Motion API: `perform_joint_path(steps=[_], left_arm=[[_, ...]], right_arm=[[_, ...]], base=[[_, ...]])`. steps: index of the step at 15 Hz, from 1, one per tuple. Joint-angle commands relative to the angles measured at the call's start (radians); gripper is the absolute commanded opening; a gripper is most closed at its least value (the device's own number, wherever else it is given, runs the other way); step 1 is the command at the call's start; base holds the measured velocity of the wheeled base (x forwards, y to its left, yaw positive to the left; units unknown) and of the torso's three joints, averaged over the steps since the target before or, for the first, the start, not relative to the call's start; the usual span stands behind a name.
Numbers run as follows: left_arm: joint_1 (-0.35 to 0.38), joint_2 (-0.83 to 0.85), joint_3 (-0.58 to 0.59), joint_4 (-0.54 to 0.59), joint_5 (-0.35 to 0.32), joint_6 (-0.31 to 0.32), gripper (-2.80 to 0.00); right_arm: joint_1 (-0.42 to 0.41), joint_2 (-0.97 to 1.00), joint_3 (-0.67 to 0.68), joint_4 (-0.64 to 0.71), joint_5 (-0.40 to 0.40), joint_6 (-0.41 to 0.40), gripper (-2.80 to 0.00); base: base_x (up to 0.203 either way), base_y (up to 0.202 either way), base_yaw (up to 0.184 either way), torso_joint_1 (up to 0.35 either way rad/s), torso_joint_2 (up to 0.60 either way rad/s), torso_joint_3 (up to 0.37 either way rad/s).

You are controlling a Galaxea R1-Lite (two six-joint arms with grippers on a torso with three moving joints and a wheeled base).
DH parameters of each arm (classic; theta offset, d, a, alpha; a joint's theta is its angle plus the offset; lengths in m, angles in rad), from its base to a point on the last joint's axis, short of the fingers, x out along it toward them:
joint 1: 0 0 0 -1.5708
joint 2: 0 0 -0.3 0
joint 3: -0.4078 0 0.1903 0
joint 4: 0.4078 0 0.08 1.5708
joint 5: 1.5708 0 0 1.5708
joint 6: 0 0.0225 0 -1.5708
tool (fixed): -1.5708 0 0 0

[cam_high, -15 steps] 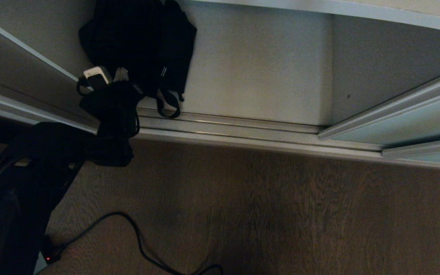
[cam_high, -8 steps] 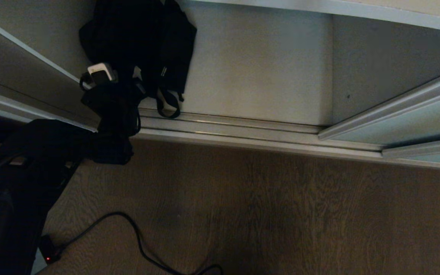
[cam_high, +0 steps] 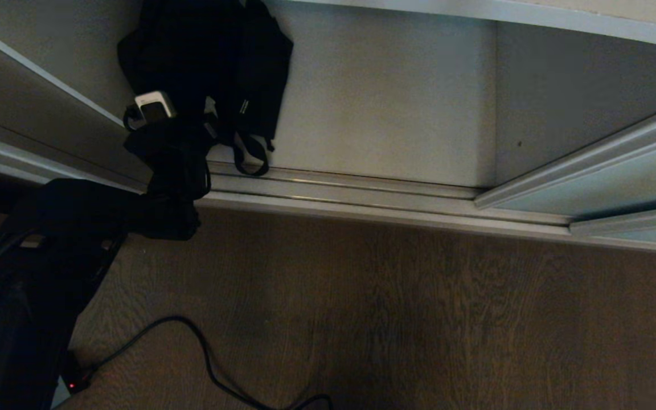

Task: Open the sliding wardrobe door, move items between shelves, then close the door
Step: Place the basket on the higher shelf

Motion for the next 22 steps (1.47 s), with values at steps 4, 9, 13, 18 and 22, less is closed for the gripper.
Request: perform_joint_path(steps=[4, 9, 13, 18, 22], left_arm=[[0.005, -0.018, 0.062, -0.013, 0.011, 0.027, 0.00], [0.023, 0.011, 0.052, -0.008, 0.014, 0.030, 0.00], [0.036, 0.062, -0.027, -0.004, 0.009, 0.033, 0.00], [0.062, 0.132, -0.124, 0.032, -0.017, 0.024, 0.00], [0.063, 0.140, -0.098, 0.027, -0.020, 0.024, 0.00]], right_arm=[[0.000, 0.000, 0.002, 0.000, 0.000, 0.001, -2.80], [0.000, 0.000, 0.002, 0.000, 0.000, 0.001, -2.80], [0.000, 0.000, 0.002, 0.000, 0.000, 0.001, -2.80], [0.000, 0.000, 0.002, 0.000, 0.000, 0.001, -2.80], [0.000, 0.000, 0.002, 0.000, 0.000, 0.001, -2.80]], base=[[0.000, 0.000, 0.000, 0.000, 0.00, 0.000], [0.000, 0.000, 0.000, 0.000, 0.00, 0.000], [0.000, 0.000, 0.000, 0.000, 0.00, 0.000], [0.000, 0.000, 0.000, 0.000, 0.00, 0.000], [0.000, 0.000, 0.000, 0.000, 0.00, 0.000]])
